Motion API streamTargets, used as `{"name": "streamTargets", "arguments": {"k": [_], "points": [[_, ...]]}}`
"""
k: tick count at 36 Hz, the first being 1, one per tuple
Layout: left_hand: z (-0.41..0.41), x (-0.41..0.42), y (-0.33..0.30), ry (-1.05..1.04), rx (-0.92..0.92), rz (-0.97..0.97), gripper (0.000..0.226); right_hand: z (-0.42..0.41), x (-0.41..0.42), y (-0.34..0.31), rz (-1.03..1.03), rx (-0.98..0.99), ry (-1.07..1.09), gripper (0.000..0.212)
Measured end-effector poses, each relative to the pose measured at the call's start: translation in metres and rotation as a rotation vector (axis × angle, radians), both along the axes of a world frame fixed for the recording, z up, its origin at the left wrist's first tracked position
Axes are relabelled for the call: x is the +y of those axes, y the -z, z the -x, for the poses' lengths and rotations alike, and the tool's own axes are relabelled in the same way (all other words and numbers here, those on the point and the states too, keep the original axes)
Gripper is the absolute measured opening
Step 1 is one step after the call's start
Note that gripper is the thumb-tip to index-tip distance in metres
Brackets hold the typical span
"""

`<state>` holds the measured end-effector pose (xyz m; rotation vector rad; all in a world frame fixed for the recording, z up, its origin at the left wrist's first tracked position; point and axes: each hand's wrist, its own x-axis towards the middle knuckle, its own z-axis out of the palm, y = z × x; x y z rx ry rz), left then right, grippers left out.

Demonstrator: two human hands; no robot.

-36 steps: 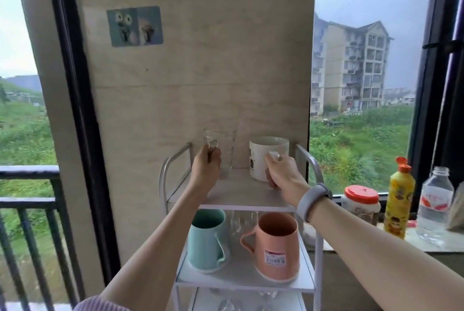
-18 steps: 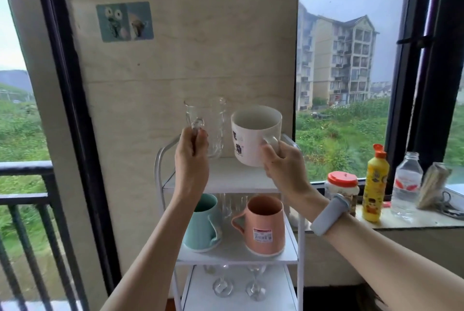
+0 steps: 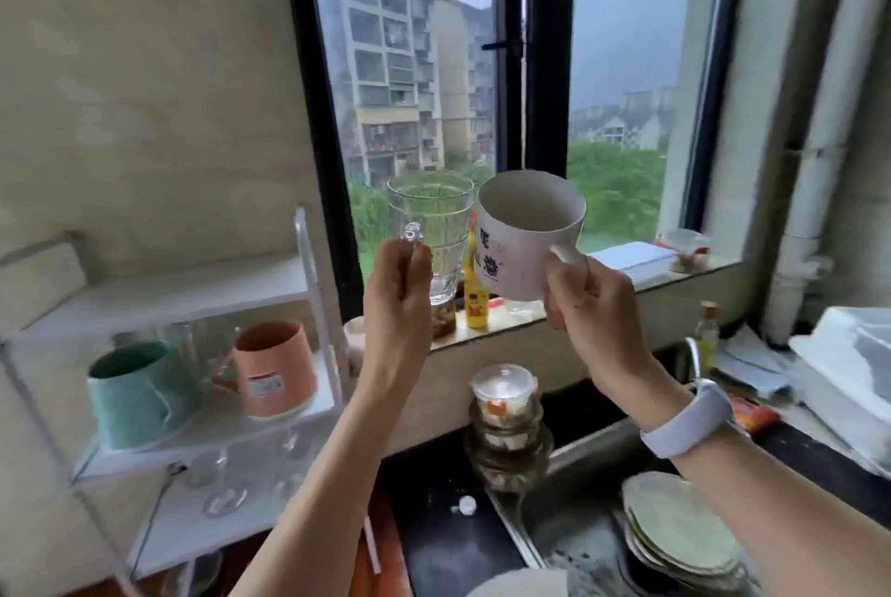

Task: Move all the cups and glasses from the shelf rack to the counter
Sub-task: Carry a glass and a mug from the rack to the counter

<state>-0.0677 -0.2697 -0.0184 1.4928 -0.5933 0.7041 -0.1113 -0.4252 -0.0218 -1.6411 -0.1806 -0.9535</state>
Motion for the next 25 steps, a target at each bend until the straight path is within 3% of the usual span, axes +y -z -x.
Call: {"name": "streamTargets", "arguments": {"k": [5, 15, 25], "points": [[0.041, -0.121, 0.051, 0.123, 0.068, -0.066, 0.029, 0.071, -0.116, 0.043, -0.031, 0.136, 0.19, 0.028], [0.152, -0.352, 0.143, 0.436, 0.259, -0.227, 0.023, 0.245, -0.318, 0.137, -0.059, 0.406, 0.614, 0.043], [0.253, -0.554, 0.179, 0.833, 0.228, -0.395, 0.022, 0.392, -0.452, 0.177, -0.204, 0.554, 1.018, 0.042]]}}
